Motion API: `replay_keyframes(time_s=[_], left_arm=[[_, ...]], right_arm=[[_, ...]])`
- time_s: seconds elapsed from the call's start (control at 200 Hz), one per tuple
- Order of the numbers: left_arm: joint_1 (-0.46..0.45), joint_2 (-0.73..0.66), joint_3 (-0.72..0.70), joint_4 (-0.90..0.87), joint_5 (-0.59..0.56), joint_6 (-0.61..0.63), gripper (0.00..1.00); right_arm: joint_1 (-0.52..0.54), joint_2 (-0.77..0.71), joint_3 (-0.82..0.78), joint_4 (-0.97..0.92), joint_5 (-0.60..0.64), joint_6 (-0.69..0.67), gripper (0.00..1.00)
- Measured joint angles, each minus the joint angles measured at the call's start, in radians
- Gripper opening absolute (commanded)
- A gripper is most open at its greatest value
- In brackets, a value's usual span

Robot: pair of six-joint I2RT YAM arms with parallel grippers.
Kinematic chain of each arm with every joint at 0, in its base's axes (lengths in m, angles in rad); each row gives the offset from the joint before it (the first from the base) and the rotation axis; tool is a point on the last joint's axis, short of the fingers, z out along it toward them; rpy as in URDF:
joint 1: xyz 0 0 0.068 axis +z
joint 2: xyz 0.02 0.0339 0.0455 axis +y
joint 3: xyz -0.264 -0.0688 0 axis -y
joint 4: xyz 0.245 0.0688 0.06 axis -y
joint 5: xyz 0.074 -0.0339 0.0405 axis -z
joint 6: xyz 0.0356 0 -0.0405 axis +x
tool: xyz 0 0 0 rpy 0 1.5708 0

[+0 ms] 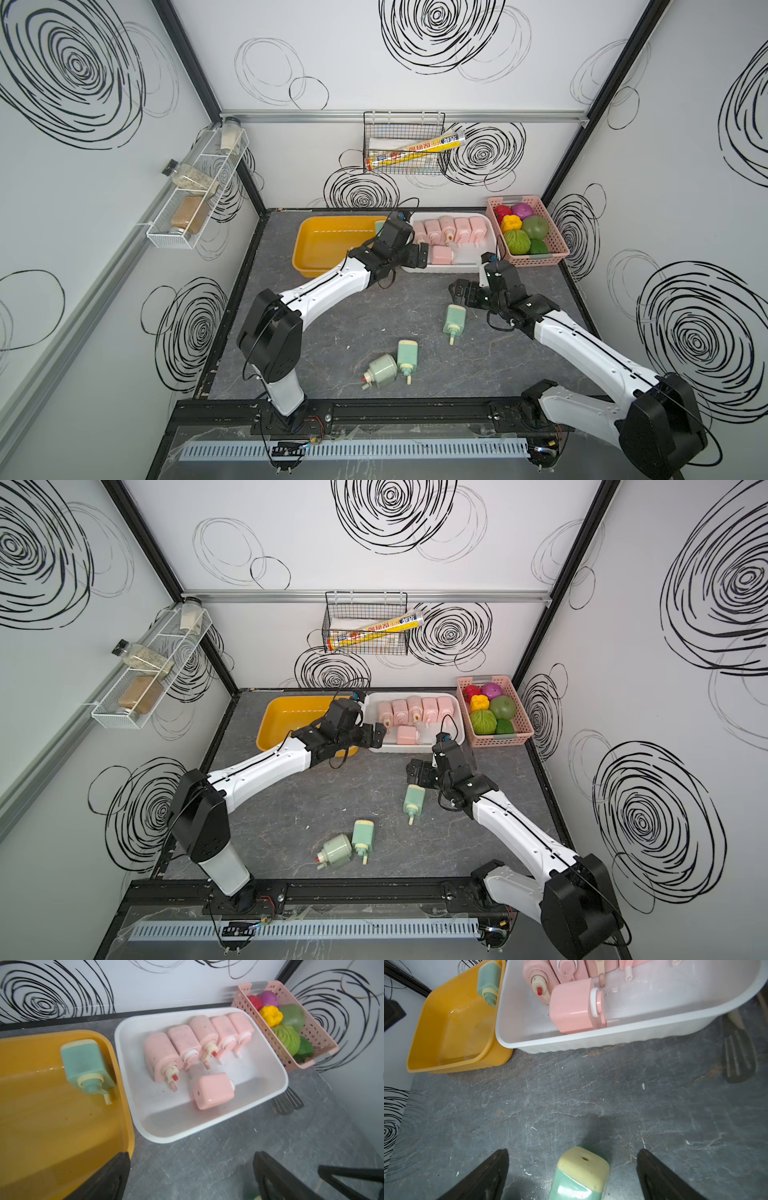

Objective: Place the pencil sharpeners by color into the storage box
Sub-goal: Place the pencil sharpener in the storage box.

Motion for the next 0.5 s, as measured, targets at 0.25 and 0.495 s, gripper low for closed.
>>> replay_keyframes(time_s=[0.25, 0.495], left_arm=[[-0.084, -0.129, -0.193, 0.012, -0.017, -0.024, 0.99], [-0.163, -0.169, -0.332, 0.014, -0.017, -0.100, 0.99]], right_arm=[[-0.014, -0.167, -0.133, -0.030, -0.066, 0.063, 1.00], [-0.014, -0.191, -0.175, -0.043, -0.196, 0.069, 1.00]])
